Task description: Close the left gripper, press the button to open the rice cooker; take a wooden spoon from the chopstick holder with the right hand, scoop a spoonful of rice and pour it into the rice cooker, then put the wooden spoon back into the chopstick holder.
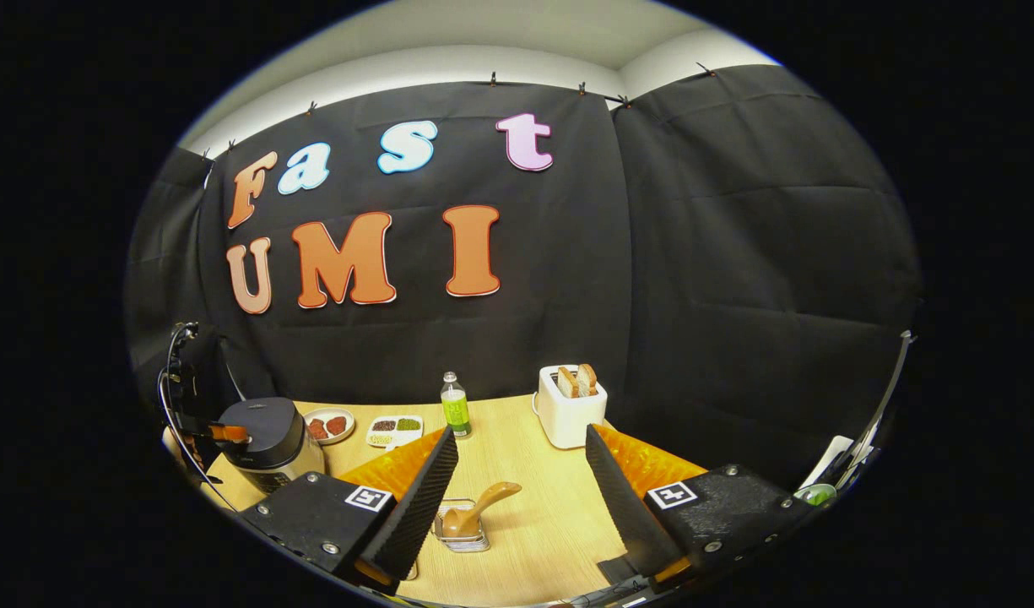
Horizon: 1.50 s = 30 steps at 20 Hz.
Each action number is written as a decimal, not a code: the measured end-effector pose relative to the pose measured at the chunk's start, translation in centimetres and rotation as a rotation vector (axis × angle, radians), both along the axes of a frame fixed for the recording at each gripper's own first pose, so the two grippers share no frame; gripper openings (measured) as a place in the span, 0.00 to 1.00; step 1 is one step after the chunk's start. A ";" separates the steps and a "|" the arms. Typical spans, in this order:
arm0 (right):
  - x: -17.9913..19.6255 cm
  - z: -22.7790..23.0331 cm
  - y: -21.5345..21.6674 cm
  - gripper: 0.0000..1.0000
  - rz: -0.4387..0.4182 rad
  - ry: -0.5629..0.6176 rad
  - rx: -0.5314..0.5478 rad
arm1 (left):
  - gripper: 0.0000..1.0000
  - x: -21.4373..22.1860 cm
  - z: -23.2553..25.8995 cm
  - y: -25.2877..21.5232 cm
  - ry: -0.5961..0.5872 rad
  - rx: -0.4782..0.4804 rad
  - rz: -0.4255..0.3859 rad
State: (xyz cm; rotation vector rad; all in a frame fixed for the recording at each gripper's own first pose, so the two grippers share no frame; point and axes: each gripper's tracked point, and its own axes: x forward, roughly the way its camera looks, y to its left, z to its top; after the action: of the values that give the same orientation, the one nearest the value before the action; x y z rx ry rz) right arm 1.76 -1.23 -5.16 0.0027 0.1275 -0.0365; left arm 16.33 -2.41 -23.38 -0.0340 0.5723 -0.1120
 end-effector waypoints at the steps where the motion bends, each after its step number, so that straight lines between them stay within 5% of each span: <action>1: 0.0 -0.1 0.0 0.94 0.001 0.002 0.004 | 0.02 -0.2 -0.3 -0.1 0.014 0.012 -0.003; 6: 0.2 -0.5 0.2 0.94 0.010 0.012 0.014 | 0.05 -0.5 -1.0 -0.4 0.056 0.132 -0.011; 14: -1.2 -1.0 -0.7 0.94 0.015 0.013 0.014 | 0.05 -1.0 0.6 -0.5 0.026 0.107 0.002; 21: -1.1 -1.0 -0.9 0.94 0.038 -0.009 0.048 | 0.04 -1.9 14.9 0.3 -0.269 0.050 0.070; 25: -0.5 -2.0 -0.7 0.97 0.055 0.000 0.059 | 0.04 -4.2 18.8 0.8 -0.361 -0.032 0.117; 30: 1.1 -3.8 -0.5 0.94 0.072 -0.005 0.096 | 0.04 -7.0 22.1 2.5 -0.433 0.020 0.159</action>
State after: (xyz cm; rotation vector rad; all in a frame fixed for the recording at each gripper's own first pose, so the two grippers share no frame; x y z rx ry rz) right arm 2.83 -1.78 -8.91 0.0937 0.1238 0.0418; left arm 9.33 0.07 -1.31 -0.0340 0.1373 0.0416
